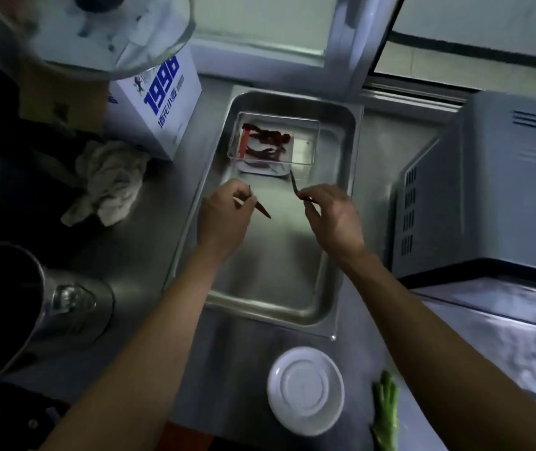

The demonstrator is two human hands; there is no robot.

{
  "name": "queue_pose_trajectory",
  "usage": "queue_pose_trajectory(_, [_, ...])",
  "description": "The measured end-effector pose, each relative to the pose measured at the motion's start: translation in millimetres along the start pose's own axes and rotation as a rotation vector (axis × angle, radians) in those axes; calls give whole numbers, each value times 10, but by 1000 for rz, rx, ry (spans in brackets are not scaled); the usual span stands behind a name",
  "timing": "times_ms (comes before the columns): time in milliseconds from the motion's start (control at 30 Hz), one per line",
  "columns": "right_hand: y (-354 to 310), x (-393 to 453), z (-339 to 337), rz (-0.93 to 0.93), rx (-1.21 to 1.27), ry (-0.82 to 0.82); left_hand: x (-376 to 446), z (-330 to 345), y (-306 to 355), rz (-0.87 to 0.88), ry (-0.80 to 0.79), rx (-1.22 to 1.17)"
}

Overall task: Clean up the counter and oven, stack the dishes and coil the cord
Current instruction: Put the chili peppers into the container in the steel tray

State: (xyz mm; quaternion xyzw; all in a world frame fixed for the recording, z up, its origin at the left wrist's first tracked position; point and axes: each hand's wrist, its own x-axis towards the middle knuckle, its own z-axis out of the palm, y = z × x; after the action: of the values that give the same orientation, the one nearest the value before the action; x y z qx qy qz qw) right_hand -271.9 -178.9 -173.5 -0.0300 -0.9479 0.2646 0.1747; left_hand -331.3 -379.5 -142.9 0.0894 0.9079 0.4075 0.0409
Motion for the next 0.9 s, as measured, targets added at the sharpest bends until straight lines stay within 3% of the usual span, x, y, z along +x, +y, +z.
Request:
queue_pose_trajectory(267, [-113,751,431,69,13,13,719,-103,-212,19,-12,-69])
queue_pose_trajectory(733, [17,1361,844,134,25,-50,1461,-58,-356,-43,33,-144])
queue_pose_trajectory(900, [127,1290,886,171,65,48,1586,156,-383,-6,30,-150])
